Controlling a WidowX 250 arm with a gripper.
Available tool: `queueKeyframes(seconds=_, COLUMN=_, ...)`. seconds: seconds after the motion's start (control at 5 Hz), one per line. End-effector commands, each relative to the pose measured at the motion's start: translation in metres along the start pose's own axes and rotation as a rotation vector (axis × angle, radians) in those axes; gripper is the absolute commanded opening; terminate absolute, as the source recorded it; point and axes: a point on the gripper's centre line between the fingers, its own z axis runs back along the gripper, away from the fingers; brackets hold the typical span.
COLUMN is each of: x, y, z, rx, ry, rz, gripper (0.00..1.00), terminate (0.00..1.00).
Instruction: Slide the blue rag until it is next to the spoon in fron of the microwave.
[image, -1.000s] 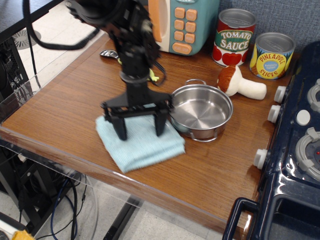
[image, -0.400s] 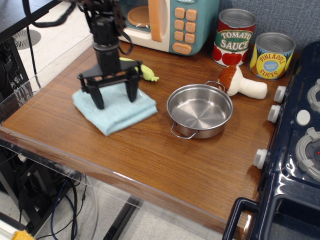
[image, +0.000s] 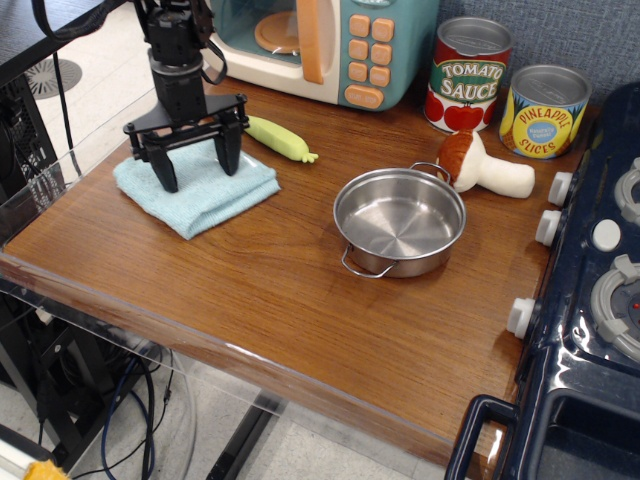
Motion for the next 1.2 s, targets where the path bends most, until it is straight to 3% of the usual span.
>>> queueKeyframes(seconds=0.0, x=0.016, y=0.024, z=0.014, rx=0.029, ry=-0.055, rz=0.064, gripper=1.00, terminate=0.00)
queueKeyframes(seconds=0.4, x=0.015, y=0.020, z=0.046, rx=-0.044, ry=-0.098, rz=0.068, gripper=1.00, terminate=0.00)
queueKeyframes(seconds=0.6, x=0.014, y=0.021, z=0.071, rx=-0.044, ry=-0.105, rz=0.074, gripper=1.00, terminate=0.00)
queueKeyframes(seconds=0.8, x=0.010, y=0.024, z=0.097, rx=-0.106, ry=-0.135, rz=0.086, gripper=1.00, terminate=0.00)
queueKeyframes(seconds=1.0, x=0.002, y=0.019, z=0.097, rx=-0.120, ry=-0.220, rz=0.031, gripper=1.00, terminate=0.00)
